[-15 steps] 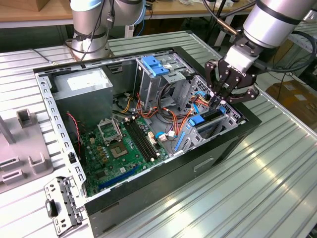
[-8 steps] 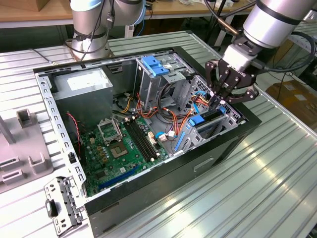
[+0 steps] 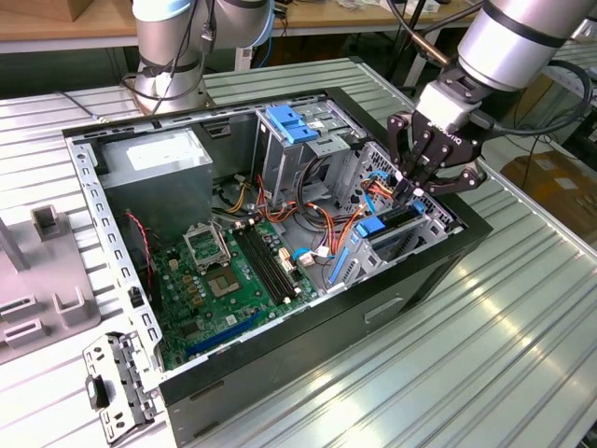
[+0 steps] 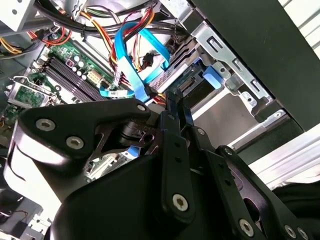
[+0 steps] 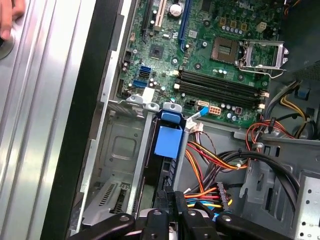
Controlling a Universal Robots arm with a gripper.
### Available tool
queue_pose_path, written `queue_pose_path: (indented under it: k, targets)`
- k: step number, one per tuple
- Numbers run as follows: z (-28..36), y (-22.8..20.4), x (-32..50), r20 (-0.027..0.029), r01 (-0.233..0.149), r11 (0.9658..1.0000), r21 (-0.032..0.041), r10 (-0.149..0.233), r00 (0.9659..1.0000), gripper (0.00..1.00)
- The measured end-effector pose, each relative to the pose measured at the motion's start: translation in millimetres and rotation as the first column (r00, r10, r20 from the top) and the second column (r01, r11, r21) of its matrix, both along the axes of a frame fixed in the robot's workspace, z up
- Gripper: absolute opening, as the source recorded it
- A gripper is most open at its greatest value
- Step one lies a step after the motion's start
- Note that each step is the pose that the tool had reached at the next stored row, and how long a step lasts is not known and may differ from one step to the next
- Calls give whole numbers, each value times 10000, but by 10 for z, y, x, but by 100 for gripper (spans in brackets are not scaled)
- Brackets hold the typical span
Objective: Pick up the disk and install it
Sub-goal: 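Insert the first disk wire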
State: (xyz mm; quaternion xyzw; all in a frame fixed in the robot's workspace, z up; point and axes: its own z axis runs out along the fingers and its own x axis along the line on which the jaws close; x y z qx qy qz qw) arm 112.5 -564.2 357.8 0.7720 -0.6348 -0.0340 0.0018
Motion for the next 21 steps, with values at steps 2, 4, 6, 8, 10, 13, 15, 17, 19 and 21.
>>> queue_pose_path:
  k: [2,4,6,8,10,13,15,17,19,21]
  targets:
    - [0,0,0,0,106,9999,-1,-106,9999,17]
    - [-1,0,0,0,228,9997,0,-228,9997,17]
    - [-1,0,0,0,315,9995,-1,-315,9995,17]
    - [-2,0,0,0,420,9991,0,-420,9991,17]
    - [-2,0,0,0,570,9984,-1,-570,9984,17]
    - [-3,0,0,0,735,9973,-1,-735,9973,17]
    - [-3,0,0,0,844,9964,-1,-844,9964,17]
    - [-4,0,0,0,973,9953,-1,-973,9953,17]
    - [-5,0,0,0,1068,9943,-1,-1068,9943,17]
    - [-5,0,0,0,1167,9932,-1,-1167,9932,17]
